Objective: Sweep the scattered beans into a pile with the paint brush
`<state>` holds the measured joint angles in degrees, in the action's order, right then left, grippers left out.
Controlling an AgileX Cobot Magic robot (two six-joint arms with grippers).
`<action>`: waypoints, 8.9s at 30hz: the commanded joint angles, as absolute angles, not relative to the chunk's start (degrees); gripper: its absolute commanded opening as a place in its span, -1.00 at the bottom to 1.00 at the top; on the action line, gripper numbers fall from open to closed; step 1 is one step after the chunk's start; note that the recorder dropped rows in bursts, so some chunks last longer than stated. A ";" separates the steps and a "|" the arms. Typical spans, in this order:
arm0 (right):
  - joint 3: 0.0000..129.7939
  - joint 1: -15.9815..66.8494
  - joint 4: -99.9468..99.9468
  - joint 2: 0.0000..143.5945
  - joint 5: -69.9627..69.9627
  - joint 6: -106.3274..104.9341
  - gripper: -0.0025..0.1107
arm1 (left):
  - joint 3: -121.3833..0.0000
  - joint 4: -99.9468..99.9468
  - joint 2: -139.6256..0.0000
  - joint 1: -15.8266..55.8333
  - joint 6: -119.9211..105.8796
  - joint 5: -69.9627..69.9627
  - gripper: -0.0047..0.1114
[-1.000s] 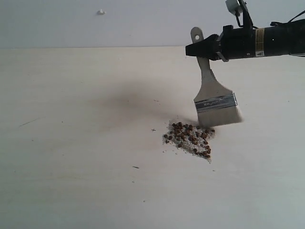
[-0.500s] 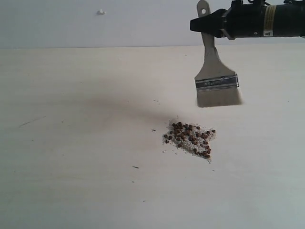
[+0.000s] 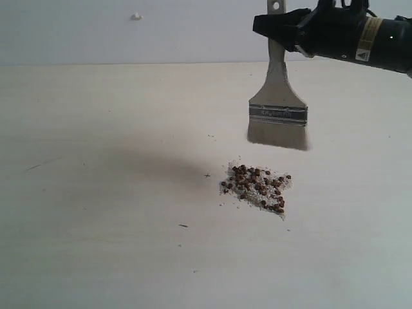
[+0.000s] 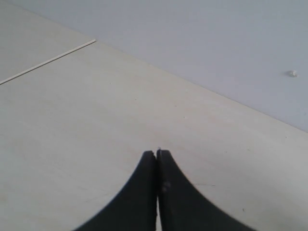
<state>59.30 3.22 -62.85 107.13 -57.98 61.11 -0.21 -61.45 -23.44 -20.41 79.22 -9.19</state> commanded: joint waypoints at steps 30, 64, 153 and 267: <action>8.42 3.30 -11.71 78.13 -59.86 23.31 -0.96 | 0.00 -61.07 -23.31 -20.65 79.08 -9.07 -0.92; 21.72 26.32 23.16 99.78 -68.92 -1.37 -0.96 | 0.00 -61.07 -23.31 -20.65 79.08 -9.07 -0.92; 21.26 26.32 17.10 94.58 -68.57 3.30 -0.96 | 0.00 -61.07 -23.31 -20.65 79.08 -9.07 -0.92; 44.40 -3.67 -92.68 83.04 -48.14 93.28 -0.96 | 0.00 -61.07 -23.31 -20.65 78.97 -9.07 -0.92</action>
<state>45.93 -3.44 -98.24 82.78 -43.56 98.87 -0.21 -61.45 -23.44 -20.41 79.04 -9.19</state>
